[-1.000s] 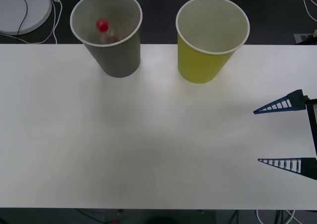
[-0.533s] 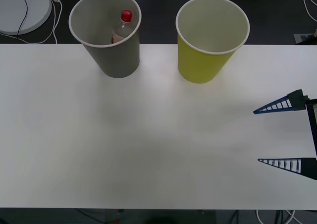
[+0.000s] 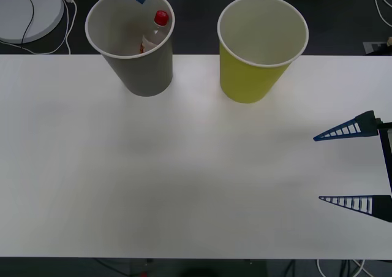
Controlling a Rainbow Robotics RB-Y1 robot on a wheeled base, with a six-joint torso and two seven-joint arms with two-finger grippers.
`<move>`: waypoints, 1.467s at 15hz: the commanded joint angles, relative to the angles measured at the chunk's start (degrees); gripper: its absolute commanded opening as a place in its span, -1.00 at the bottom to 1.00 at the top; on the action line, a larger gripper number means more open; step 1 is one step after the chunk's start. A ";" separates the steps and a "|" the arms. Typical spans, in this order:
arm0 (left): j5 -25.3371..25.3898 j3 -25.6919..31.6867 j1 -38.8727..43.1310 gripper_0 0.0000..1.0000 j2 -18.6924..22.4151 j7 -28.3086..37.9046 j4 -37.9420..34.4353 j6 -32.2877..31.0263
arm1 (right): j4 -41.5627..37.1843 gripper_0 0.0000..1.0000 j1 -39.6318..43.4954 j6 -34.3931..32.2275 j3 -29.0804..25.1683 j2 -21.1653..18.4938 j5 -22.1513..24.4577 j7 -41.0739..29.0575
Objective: Put the can into the green bin and the plastic bottle into the gray bin
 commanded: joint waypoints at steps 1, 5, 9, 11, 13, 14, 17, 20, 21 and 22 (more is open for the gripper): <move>5.69 0.00 4.42 1.00 5.48 1.16 -6.68 1.60 | 0.00 1.00 0.00 0.00 0.00 0.00 0.00 0.00; 11.75 0.00 9.60 1.00 12.95 1.87 -15.29 3.53 | 0.00 1.00 0.00 0.00 0.00 0.00 0.00 0.00; 19.40 1.05 15.49 1.00 20.42 1.25 -22.58 6.08 | 0.00 1.00 0.00 0.00 0.00 0.00 0.00 0.00; 21.86 5.01 20.68 1.00 23.06 0.72 -26.19 6.17 | 0.00 1.00 0.00 0.00 0.00 0.00 0.00 0.00; 22.65 14.68 30.43 1.00 23.94 0.02 -31.37 6.17 | 0.00 1.00 0.00 0.00 0.00 0.00 0.00 0.00; 22.65 19.07 35.18 1.00 24.02 -0.15 -34.01 6.17 | 0.00 1.00 0.00 0.00 0.00 0.00 0.00 0.00; 24.59 31.02 48.98 1.00 23.94 -2.26 -41.04 6.17 | 0.00 1.00 0.00 0.00 0.00 0.00 0.00 0.00; 29.33 39.37 60.58 1.00 23.94 -10.17 -44.03 6.08 | 0.00 1.00 0.00 0.00 0.00 0.00 0.00 0.00; 31.00 41.31 64.01 1.00 23.94 -13.51 -44.47 6.08 | 0.00 1.00 0.00 0.00 0.00 0.00 0.00 0.00; 32.76 43.07 67.17 1.00 23.94 -16.94 -44.73 6.08 | 0.00 1.00 0.00 0.00 0.00 0.00 0.00 0.00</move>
